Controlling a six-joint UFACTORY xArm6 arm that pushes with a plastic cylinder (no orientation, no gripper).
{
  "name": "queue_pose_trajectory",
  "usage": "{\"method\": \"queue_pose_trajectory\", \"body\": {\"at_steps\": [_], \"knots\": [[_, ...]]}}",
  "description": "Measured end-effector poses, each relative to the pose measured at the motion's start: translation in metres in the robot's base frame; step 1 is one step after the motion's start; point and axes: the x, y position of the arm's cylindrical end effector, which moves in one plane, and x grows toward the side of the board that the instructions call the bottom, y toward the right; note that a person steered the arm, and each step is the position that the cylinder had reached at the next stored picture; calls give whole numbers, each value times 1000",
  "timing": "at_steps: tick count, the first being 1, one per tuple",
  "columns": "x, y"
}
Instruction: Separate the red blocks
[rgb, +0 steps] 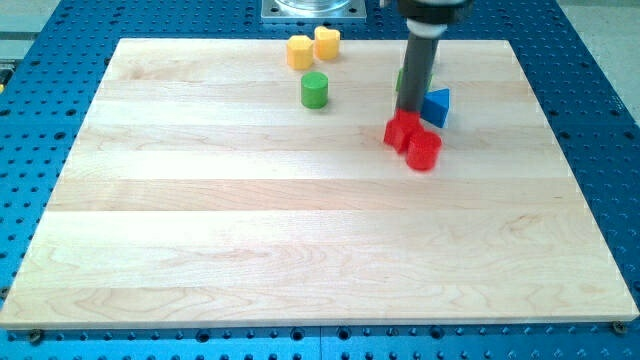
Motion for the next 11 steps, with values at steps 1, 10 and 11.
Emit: {"method": "queue_pose_trajectory", "body": {"at_steps": [1,10,11], "knots": [[49,0],[129,-16],[105,-19]]}}
